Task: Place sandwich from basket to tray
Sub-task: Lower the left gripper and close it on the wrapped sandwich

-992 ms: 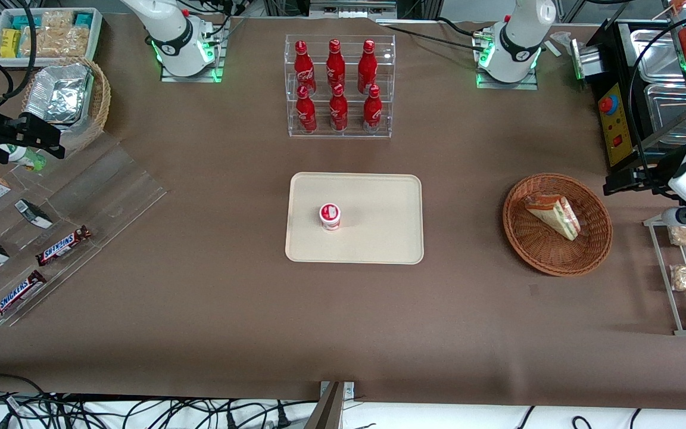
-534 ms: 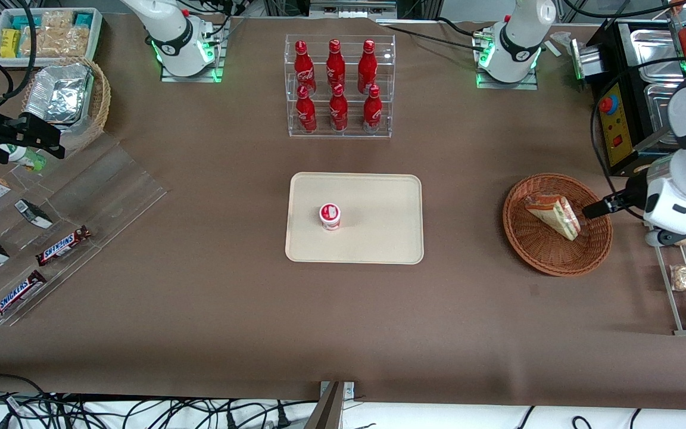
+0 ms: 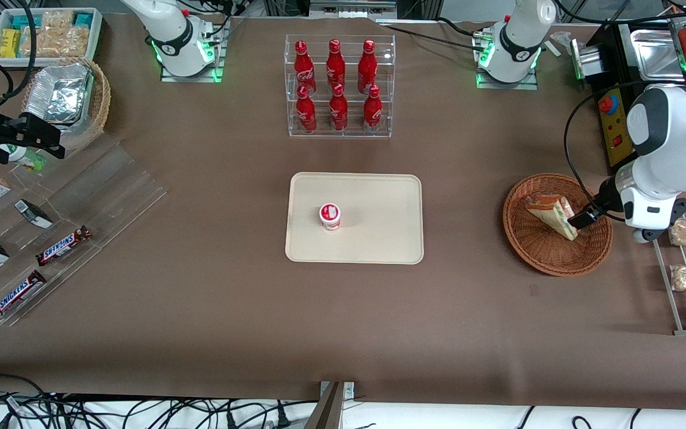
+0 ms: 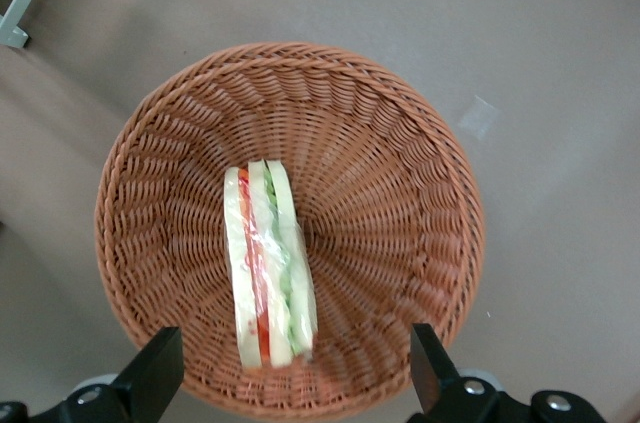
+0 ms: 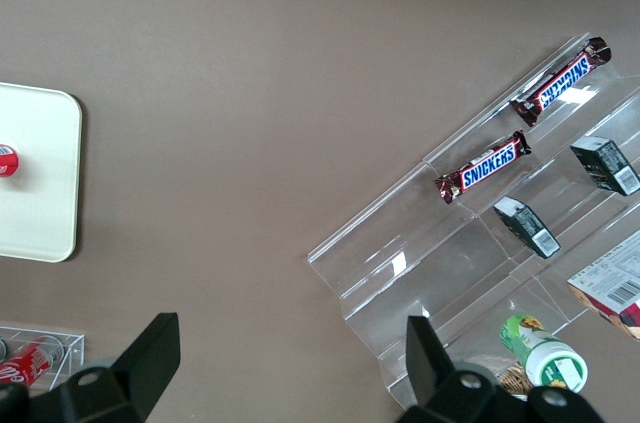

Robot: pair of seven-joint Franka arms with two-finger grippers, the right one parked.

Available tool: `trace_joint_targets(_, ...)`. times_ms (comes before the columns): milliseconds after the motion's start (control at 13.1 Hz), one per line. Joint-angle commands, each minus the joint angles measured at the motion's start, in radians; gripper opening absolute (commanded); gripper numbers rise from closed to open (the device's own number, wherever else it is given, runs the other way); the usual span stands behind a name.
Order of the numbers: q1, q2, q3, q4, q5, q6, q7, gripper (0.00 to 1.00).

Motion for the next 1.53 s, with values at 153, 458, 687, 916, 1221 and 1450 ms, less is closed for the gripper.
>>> trace_joint_targets(153, 0.007, -0.041, -0.005, -0.150, -0.003, 0.166, -0.080, 1.00)
trace_joint_targets(458, 0.007, -0.030, -0.005, -0.245, -0.003, 0.304, -0.085, 1.00)
trace_joint_targets(687, 0.007, -0.018, -0.005, -0.283, -0.003, 0.369, -0.094, 1.00)
trace_joint_targets(916, 0.007, 0.007, -0.005, -0.337, -0.003, 0.479, -0.108, 1.00)
trace_joint_targets(1221, 0.007, 0.044, -0.005, -0.353, -0.003, 0.539, -0.128, 1.00)
trace_joint_targets(1450, 0.006, 0.062, -0.005, -0.353, -0.003, 0.557, -0.160, 1.00)
